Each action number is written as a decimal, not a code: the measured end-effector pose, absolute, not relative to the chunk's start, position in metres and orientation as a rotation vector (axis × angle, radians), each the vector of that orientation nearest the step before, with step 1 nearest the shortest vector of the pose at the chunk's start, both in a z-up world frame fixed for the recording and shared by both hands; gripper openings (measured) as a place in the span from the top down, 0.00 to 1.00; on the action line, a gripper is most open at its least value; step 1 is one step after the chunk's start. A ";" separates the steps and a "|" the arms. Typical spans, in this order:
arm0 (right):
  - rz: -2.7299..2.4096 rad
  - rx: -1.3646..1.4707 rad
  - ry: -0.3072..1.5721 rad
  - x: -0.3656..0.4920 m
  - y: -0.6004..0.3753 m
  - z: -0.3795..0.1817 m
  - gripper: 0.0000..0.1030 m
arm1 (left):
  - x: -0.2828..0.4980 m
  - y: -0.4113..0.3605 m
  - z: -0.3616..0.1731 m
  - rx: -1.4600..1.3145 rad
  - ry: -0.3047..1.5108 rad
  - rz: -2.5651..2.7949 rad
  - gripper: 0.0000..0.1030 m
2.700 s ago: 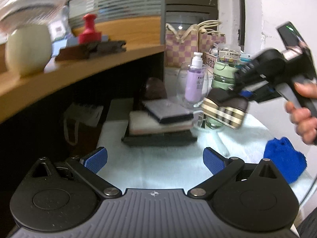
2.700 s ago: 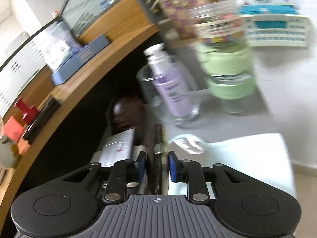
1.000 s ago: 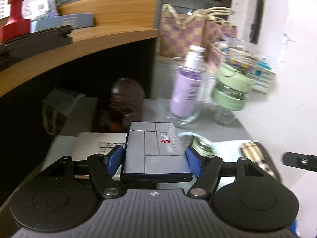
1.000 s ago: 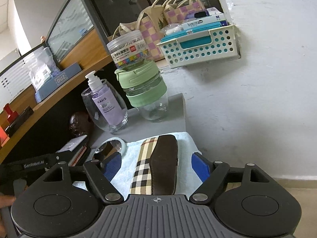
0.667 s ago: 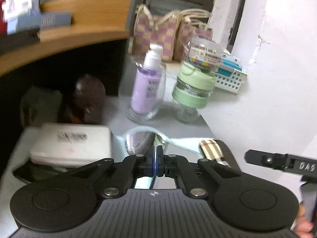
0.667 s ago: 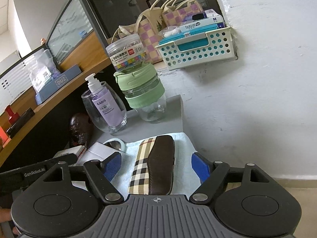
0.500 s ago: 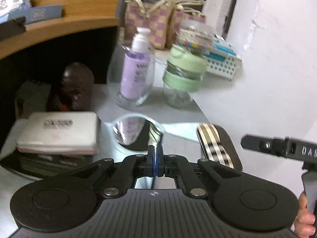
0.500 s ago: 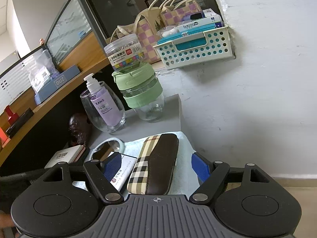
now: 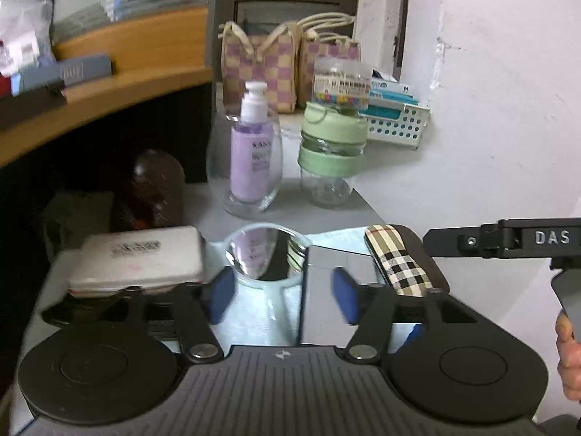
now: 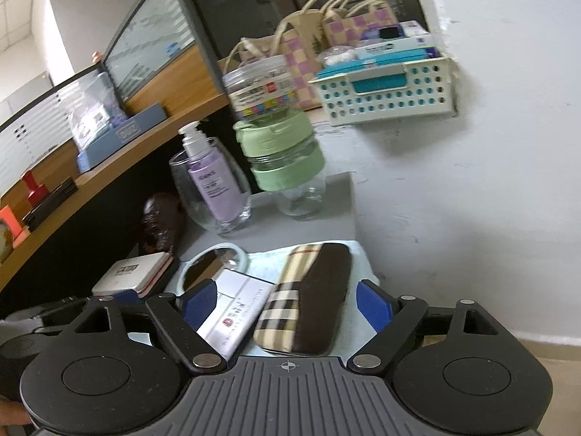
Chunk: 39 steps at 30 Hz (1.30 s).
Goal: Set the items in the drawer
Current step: 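Grasp the white M&G ink-pad box with the left tool and lift it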
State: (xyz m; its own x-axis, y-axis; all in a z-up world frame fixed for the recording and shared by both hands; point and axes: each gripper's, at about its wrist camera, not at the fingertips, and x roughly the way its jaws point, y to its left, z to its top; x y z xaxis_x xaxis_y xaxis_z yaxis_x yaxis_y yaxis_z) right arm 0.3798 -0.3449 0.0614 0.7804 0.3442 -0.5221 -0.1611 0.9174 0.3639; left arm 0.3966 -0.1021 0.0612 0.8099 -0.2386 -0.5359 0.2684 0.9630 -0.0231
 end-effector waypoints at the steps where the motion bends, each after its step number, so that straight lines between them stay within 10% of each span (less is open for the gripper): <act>1: 0.289 0.305 0.621 0.381 -0.341 0.063 0.17 | 0.394 -0.099 0.064 0.064 0.551 -0.267 0.23; 15: 0.492 0.303 0.693 0.416 -0.267 0.082 0.15 | 0.405 -0.022 0.074 0.178 0.542 -0.170 0.15; 39: 0.519 0.516 0.940 0.486 -0.190 0.041 0.53 | 0.450 0.020 0.042 0.103 0.628 -0.298 0.09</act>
